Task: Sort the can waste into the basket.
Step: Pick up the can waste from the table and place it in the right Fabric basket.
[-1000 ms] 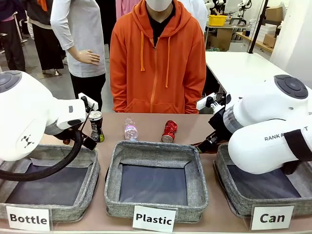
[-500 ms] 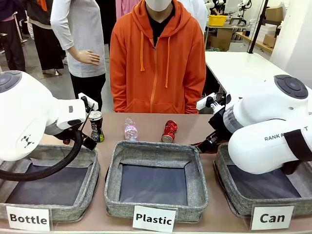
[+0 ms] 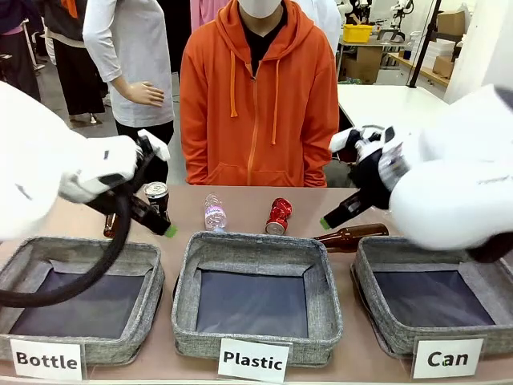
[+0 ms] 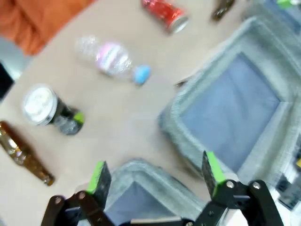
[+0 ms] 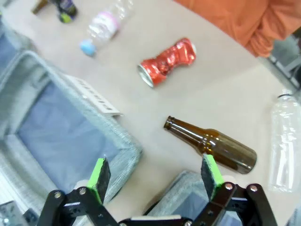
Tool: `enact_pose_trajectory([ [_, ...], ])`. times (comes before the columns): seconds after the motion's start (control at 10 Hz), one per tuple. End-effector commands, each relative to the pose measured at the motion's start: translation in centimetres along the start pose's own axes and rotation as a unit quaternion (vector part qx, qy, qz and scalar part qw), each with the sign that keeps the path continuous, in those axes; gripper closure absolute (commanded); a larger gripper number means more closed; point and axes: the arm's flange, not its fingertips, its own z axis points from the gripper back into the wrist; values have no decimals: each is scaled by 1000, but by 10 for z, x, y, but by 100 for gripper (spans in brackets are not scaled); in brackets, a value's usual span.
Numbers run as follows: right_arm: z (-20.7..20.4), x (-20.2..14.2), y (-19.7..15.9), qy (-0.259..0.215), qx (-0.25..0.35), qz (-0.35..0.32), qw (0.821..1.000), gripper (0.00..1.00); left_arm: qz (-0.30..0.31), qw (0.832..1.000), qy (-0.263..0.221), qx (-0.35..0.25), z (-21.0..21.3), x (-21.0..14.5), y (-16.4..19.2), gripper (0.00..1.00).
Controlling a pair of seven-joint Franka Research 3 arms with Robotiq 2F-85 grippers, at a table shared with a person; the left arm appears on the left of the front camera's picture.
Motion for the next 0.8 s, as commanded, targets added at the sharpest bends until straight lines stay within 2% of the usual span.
enact_pose_trajectory([
  [0.0,64,3,-25,16,42,-63,997,0,-29,996,-32,-77,72,-15,21,0],
  [0.1,94,-1,-30,29,45,-121,991,0,-55,987,-54,-140,102,-25,24,0],
  [0.2,125,-12,-38,15,52,-167,984,0,-52,979,-85,-177,133,-39,32,0],
  [0.4,182,-62,-68,-64,67,-221,971,0,18,977,-154,-149,181,-92,65,0],
  [0.5,200,-88,-86,-92,73,-261,958,0,59,970,-180,-153,197,-117,87,0],
  [0.7,226,-142,-120,-130,67,-329,933,0,140,951,-234,-144,213,-160,102,0],
])
